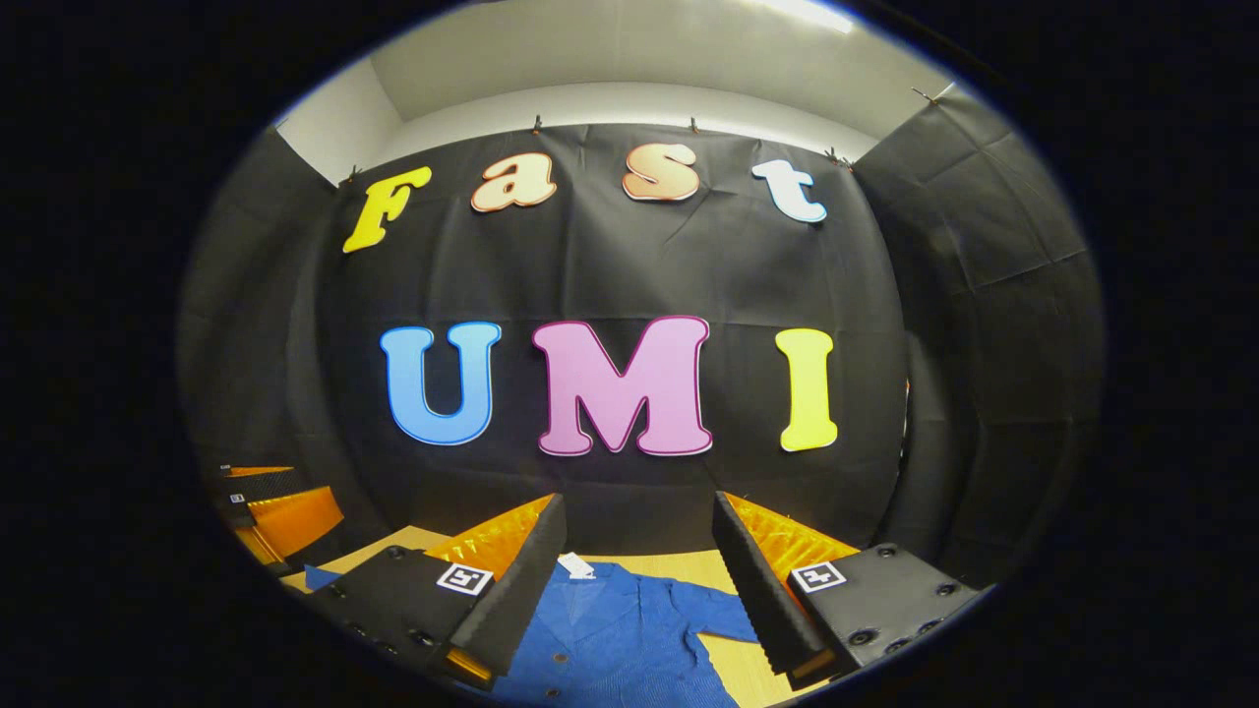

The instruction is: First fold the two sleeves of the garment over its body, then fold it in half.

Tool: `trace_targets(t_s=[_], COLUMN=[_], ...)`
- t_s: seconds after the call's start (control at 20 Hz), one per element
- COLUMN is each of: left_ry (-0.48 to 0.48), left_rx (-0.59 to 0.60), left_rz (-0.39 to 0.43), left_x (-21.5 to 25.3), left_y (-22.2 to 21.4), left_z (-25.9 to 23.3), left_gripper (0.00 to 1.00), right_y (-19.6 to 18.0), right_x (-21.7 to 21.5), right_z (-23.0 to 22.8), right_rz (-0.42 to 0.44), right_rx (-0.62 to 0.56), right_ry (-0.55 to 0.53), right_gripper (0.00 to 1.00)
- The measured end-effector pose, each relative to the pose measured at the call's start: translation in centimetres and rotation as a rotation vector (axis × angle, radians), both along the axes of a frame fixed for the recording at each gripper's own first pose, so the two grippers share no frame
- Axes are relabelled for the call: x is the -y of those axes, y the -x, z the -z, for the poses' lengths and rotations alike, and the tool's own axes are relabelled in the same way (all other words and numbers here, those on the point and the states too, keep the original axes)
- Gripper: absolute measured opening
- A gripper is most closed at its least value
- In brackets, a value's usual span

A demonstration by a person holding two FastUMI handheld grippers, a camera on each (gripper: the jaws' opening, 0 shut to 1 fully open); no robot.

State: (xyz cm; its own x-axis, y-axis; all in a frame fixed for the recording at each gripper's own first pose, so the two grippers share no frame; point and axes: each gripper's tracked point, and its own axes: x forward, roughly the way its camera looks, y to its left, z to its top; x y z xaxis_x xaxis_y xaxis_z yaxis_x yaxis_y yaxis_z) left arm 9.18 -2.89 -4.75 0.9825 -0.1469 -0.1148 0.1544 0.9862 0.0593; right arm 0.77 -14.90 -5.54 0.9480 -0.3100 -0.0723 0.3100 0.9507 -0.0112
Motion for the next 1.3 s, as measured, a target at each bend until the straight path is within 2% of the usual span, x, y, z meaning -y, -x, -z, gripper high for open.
trace_targets(t_s=[0.1,0.3,0.4,0.5,0.6,0.7,0.8,1.0,1.2,1.25,1.3], left_ry=[0.023,0.021,0.021,0.02,0.023,0.033,0.058,0.058,0.051,0.056,0.059], left_rx=[-0.001,-0.027,-0.03,-0.032,-0.04,-0.054,-0.092,-0.133,-0.184,-0.199,-0.215], left_rz=[0.005,0.013,0.015,0.003,-0.008,0.001,0.038,0.045,0.044,0.043,0.04], left_x=[-0.2,-0.3,-0.5,-0.9,-1.2,-1.1,0.0,0.5,1.5,1.9,2.2], left_y=[-0.3,-1.1,-1.3,-1.8,-1.9,-1.7,-1.4,-1.2,-1.5,-1.7,-1.9], left_z=[0.4,1.4,1.4,1.4,1.6,2.1,3.2,4.3,6.1,6.5,7.0], left_gripper=[0.81,0.81,0.81,0.81,0.81,0.81,0.81,0.81,0.81,0.81,0.81], right_y=[-0.1,-0.9,-1.5,-2.3,-3.0,-3.7,-3.8,-1.3,2.7,3.9,4.9], right_x=[0.0,1.0,0.7,1.1,2.5,4.0,7.0,13.9,22.2,24.3,26.4], right_z=[0.0,0.9,2.7,3.7,4.7,6.6,10.5,19.2,24.8,25.9,26.9], right_rz=[0.013,0.047,0.043,0.046,0.072,0.109,0.186,0.324,0.421,0.446,0.478], right_rx=[-0.005,-0.029,-0.067,-0.093,-0.107,-0.144,-0.231,-0.439,-0.587,-0.628,-0.665], right_ry=[-0.029,-0.005,-0.066,-0.082,-0.072,-0.141,-0.178,-0.295,-0.244,-0.22,-0.21], right_gripper=[0.94,0.94,0.94,0.94,0.94,0.94,0.94,0.95,0.95,0.84,0.95])
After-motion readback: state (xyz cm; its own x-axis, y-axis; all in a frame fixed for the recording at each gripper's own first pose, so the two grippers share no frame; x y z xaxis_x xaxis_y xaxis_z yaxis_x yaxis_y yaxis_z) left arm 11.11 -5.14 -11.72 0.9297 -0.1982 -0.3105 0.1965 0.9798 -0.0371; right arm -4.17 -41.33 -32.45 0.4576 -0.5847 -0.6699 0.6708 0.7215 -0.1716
